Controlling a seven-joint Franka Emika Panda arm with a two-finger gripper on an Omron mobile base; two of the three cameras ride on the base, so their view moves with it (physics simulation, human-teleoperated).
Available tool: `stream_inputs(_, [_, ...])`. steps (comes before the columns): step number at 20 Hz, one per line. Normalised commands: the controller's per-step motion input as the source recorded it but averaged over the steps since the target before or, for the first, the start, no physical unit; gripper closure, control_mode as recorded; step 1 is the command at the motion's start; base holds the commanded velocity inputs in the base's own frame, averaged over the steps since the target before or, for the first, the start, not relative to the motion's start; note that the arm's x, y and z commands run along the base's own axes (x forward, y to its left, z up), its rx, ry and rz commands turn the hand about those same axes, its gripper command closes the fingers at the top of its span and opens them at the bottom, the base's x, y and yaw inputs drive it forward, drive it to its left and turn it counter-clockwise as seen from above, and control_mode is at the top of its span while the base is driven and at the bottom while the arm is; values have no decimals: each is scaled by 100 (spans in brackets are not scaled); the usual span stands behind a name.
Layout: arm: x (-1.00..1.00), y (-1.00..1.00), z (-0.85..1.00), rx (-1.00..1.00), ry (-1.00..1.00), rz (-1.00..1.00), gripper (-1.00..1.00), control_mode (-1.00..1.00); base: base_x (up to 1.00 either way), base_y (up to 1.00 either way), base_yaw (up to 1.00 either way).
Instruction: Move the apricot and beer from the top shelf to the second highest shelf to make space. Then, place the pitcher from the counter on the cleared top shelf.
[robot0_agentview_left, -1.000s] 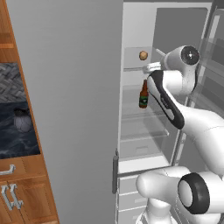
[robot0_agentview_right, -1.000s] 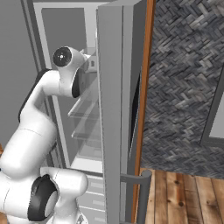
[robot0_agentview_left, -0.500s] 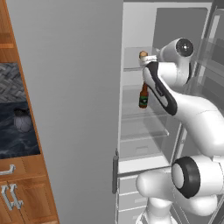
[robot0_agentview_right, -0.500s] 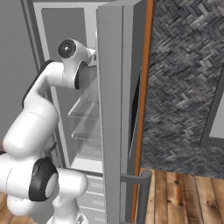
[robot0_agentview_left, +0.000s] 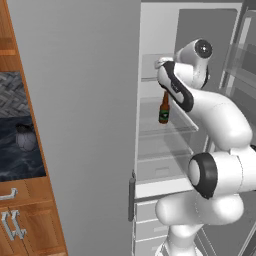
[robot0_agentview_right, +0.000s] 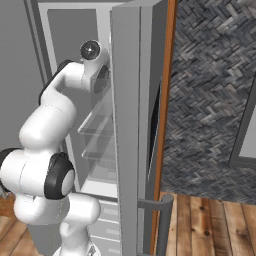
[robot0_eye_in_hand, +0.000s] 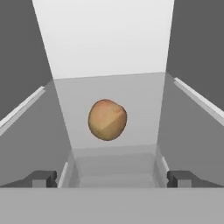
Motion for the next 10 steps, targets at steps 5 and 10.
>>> stream_inputs(5, [61,0,-2,1,4,0,-100,-100,0,0,0])
stream_inputs(10, [52,0,-16,0,1,0,-100,-100,0,0,0])
